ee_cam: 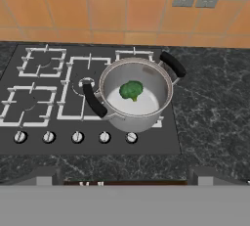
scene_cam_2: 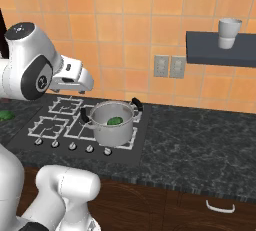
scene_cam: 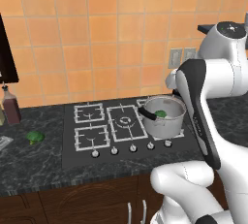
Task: Put the broccoli and broccoli in the pot. Retrieve the spatula and lightly stir the vegetables in the pot.
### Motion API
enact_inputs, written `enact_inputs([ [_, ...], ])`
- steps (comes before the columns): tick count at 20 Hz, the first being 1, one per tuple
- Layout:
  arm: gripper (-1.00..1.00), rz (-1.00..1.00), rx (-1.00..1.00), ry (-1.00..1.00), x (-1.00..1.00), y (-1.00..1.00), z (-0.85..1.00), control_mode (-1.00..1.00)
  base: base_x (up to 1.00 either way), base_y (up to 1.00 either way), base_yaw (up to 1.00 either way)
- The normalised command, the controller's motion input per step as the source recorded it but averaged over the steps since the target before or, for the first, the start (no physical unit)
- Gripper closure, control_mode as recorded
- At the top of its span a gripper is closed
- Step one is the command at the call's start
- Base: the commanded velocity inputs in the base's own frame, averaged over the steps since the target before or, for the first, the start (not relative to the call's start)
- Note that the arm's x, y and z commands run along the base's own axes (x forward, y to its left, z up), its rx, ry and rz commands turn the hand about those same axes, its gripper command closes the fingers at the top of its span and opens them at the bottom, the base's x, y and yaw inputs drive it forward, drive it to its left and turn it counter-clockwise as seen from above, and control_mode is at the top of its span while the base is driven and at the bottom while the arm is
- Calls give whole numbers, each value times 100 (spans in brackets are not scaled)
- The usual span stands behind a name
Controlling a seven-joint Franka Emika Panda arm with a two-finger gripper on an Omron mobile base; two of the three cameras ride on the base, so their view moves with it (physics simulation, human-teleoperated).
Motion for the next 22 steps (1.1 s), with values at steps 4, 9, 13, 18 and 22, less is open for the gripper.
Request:
enact_inputs([
  [4, -100, 9, -2, 11, -16, 0, -1, -100, 0, 0, 0],
  [9, -100, 0, -1, 0, 0, 0, 0, -100, 0, 0, 0],
  [13, -100, 0, 0, 2, 0, 0, 0, 100, -10, 11, 3],
  [18, -100, 0, 0, 0, 0, 0, 0, 100, -23, 87, 0],
  [22, -100, 0, 0, 0, 0, 0, 0, 100, -42, 100, 0],
])
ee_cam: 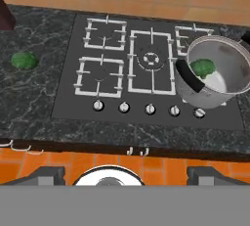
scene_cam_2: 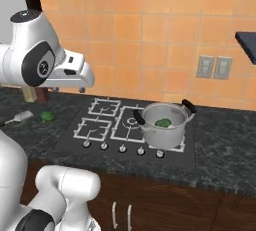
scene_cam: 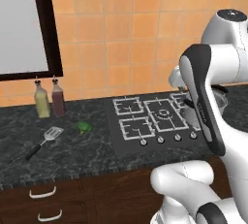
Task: Put the broccoli and broccoli in the pot. Retrieve the spatula and lightly stir the vegetables in the pot.
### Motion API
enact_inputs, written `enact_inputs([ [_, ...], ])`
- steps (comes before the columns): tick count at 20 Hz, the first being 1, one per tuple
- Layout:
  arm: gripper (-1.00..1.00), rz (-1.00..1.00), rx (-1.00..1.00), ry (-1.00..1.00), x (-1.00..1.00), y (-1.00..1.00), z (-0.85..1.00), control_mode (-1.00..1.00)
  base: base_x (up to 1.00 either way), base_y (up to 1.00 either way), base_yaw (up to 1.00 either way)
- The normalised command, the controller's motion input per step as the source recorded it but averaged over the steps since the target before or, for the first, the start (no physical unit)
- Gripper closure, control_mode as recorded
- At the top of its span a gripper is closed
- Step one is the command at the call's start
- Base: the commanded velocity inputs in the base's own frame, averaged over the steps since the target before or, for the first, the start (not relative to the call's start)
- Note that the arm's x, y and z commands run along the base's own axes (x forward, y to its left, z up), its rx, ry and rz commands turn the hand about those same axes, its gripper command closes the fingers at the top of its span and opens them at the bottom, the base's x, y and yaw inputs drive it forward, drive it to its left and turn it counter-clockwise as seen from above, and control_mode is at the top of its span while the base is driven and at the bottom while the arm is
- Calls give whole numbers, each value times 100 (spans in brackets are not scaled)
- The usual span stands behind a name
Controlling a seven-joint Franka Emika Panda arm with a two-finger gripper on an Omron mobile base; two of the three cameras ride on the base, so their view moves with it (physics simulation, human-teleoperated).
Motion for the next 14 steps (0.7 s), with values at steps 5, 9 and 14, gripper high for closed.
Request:
enact_inputs([
  [5, -100, 0, 0, 0, 0, 0, 0, 100, -34, 100, 0],
  [9, -100, 0, 0, 0, 0, 0, 0, 100, -4, 100, 0],
  [14, -100, 0, 0, 0, 0, 0, 0, 100, 32, 63, -2],
])
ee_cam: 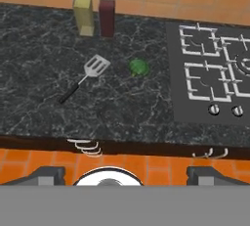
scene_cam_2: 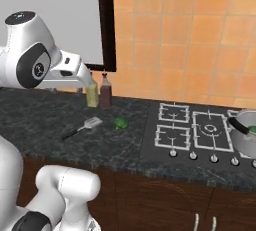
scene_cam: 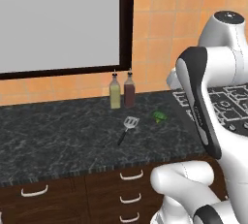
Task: Put the broccoli and broccoli in the pot. Retrieve the spatula and lightly stir the vegetables in the pot.
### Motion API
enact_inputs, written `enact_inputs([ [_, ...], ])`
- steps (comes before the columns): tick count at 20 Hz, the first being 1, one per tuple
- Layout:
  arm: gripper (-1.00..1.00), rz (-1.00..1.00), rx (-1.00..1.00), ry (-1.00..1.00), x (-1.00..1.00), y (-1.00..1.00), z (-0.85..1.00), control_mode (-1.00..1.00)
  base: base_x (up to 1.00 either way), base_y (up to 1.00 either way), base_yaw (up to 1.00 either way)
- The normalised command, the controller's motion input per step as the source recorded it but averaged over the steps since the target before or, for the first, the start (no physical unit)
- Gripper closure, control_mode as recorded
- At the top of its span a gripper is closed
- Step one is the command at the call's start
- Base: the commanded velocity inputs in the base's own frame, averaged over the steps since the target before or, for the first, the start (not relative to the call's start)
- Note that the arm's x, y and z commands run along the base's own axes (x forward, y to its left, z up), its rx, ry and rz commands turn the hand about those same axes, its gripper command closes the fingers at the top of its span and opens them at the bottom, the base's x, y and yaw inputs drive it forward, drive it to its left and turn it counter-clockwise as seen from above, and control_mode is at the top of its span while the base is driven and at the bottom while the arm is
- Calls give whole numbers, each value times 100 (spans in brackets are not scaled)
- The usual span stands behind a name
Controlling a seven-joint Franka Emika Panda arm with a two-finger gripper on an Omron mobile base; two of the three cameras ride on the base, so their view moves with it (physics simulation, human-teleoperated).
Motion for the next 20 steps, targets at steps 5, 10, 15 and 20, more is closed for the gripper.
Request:
enact_inputs([
  [5, -100, 0, 0, 0, 0, 0, 0, 100, 74, 2, -5],
  [10, -100, 0, 0, 0, 0, 0, 0, 100, 37, -5, -5],
  [15, -100, 6, -4, 31, 40, -2, -69, -100, 0, 0, 0],
  [20, -100, 11, -5, 22, 71, 0, -93, -100, 0, 0, 0],
])
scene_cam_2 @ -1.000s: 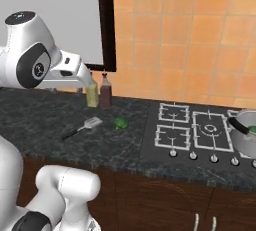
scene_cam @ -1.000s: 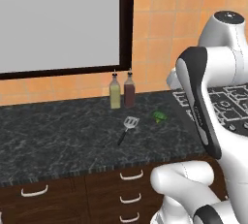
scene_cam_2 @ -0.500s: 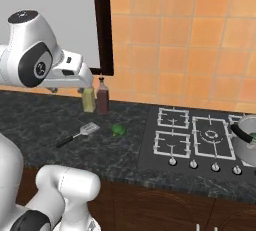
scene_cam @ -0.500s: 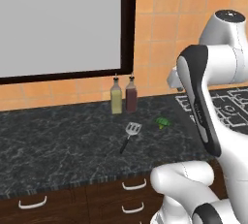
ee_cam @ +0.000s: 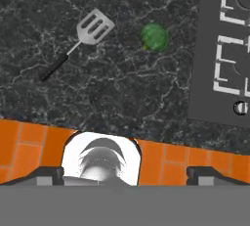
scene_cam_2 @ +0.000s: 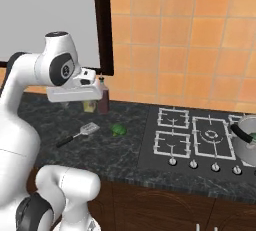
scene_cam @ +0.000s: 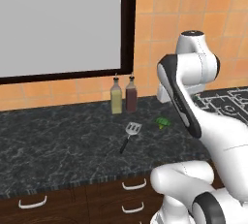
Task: Put the broccoli and broccoli in the pot. Retrieve the spatula and lightly stir the vegetables in the pot.
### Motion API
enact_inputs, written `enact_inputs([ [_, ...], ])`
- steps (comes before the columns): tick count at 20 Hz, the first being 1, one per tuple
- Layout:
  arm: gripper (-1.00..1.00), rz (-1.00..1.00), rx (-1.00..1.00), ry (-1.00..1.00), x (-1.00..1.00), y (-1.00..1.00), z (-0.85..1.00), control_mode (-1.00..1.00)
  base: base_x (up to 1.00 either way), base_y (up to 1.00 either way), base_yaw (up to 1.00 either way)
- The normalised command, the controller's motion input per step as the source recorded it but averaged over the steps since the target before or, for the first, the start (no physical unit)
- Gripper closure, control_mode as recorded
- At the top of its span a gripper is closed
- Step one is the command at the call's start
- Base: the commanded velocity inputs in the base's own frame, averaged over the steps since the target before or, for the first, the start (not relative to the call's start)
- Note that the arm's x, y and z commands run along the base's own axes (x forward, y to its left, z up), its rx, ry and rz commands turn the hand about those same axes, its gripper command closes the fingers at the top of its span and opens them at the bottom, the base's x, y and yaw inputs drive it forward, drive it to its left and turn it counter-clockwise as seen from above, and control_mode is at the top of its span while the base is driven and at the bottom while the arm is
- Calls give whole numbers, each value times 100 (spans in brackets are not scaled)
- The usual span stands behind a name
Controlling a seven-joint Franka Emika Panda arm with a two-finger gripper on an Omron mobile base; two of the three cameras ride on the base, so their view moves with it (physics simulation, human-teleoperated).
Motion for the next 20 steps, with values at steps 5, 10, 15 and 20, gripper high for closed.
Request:
enact_inputs([
  [5, -100, 1, 0, 4, 94, -42, -67, -100, 0, 0, 0],
  [10, -100, 14, 0, -3, 46, -35, -58, -100, 0, 0, 0],
  [15, -100, 9, 0, -4, 42, 0, -58, -100, 0, 0, 0],
  [20, -100, 10, 0, -11, 30, 0, -52, -100, 0, 0, 0],
])
